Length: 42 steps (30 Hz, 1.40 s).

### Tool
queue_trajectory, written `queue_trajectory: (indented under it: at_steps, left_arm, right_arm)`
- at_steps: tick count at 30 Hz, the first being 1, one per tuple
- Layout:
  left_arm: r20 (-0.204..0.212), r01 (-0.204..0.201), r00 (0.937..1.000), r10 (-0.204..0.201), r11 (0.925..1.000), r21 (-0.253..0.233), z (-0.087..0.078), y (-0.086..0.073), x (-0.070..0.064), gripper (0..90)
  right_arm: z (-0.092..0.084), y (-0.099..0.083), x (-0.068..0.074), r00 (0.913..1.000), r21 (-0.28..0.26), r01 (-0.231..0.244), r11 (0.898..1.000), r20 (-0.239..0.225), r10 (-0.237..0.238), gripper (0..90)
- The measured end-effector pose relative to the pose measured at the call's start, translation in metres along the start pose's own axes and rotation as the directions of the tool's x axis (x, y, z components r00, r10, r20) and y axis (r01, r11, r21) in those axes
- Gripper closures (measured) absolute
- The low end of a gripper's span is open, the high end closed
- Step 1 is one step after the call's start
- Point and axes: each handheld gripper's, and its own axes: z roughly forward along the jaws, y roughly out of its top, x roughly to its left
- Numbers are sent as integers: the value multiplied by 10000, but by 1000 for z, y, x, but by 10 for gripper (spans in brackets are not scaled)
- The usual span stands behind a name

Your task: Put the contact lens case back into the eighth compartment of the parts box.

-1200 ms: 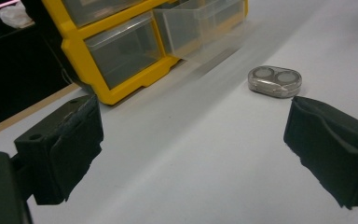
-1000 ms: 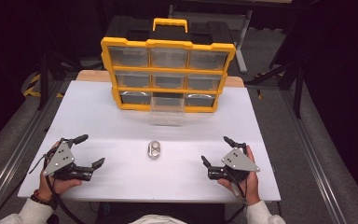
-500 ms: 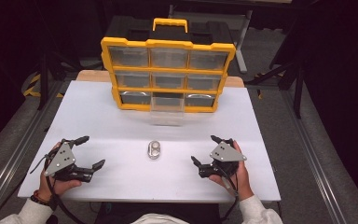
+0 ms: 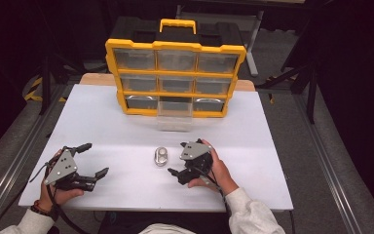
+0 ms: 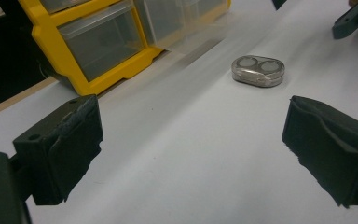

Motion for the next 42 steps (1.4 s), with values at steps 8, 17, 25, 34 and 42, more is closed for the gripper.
queue_trajectory:
  at_steps: [8, 17, 25, 34, 42]
  left_arm:
    - [167, 57, 9998, -57, 10000, -37, 0, -1, 0, 57]
    - [254, -1, 9997, 1, 10000, -6, 3, -1, -1, 57]
    - [295, 38, 9996, -38, 10000, -17, 2, -1, -3, 57]
    - [330, 36, 9994, -36, 10000, 2, 2, -1, -4, 56]
    - [363, 56, 9993, -58, 10000, 64, 3, -1, -5, 57]
  right_arm:
    - [28, 9, -8, 9987, 407, 41, 9992, -511, -20, 81]
    - [57, 15, -9, 9956, 1118, 54, 9937, -932, 50, 103]
    - [72, 15, -13, 9915, 1543, -514, 9867, -1103, 689, 125]
    - [73, 13, -17, 9816, 1460, -1001, 9842, -1471, 1216, 248]
    - [71, 14, -15, 9845, 1390, -893, 9863, -1380, 1086, 288]
